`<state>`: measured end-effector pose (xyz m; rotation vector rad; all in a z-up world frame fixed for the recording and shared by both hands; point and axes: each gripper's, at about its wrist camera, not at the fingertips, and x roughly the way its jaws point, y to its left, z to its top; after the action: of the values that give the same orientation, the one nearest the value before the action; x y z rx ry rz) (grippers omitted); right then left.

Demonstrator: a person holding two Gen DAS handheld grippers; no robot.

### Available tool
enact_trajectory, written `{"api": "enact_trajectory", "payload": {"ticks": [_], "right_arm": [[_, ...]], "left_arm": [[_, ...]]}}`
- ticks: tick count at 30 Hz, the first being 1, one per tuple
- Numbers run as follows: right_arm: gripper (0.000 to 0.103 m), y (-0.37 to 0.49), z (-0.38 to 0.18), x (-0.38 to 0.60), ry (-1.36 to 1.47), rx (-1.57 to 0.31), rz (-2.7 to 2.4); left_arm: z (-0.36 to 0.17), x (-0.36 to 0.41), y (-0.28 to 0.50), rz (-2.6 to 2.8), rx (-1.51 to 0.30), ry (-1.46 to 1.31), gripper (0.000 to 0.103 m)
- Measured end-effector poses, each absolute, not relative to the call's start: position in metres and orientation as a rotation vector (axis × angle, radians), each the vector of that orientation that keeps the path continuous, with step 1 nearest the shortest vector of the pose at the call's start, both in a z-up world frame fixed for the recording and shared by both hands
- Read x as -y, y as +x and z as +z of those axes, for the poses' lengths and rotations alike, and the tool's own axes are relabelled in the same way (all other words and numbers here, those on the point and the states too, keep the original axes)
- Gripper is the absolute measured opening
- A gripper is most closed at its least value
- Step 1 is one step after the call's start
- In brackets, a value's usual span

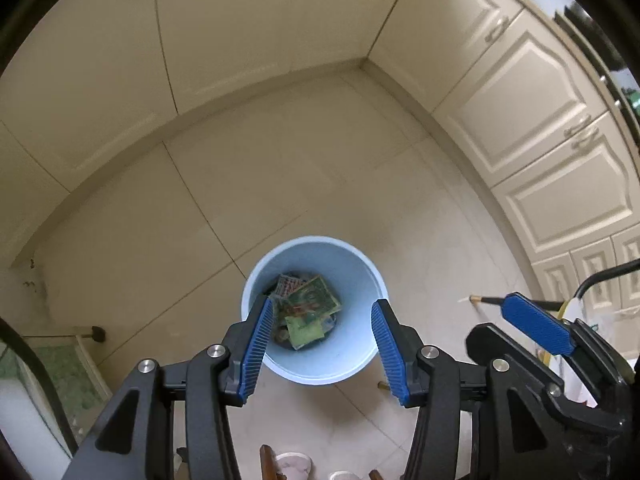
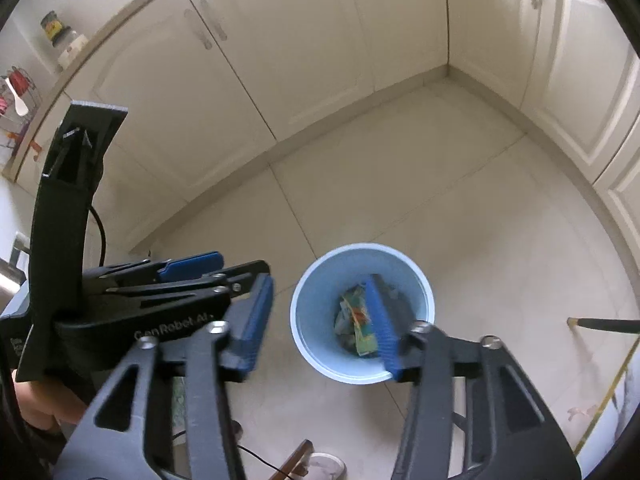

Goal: Collect trash
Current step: 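Open both grippers over the blue bin to drop both packets, then move both tools back to the table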

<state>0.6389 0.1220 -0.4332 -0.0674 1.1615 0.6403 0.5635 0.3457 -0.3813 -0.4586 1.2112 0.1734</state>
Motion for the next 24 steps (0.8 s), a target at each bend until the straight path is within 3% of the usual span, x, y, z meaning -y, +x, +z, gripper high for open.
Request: {"api": "enact_trajectory", "payload": {"ticks": [2, 10, 20, 24], "right_arm": [[0.051, 0.632, -0.414, -0.117, -0.072, -1.129, 0.622], [0.089, 0.584, -0.307, -0.094, -0.114, -0.904, 0.52], [0.103, 0.477, -0.143, -0.008, -0.121, -0.534, 0.302], [0.103, 0.427, -0.094, 0.039, -0.103, -0.419, 0.214]], "left_arm": [[-0.362, -0.343, 0.557, 0.181, -1.17, -0.451, 0.048], [-0.238, -0.308, 0.503, 0.2, -0.879, -0.416, 0.051], [-0.082, -0.181, 0.404, 0.109, -0.441, -0.231, 0.081], [-0.054, -0.109, 0.365, 0.058, -0.334, -0.149, 0.083]]}}
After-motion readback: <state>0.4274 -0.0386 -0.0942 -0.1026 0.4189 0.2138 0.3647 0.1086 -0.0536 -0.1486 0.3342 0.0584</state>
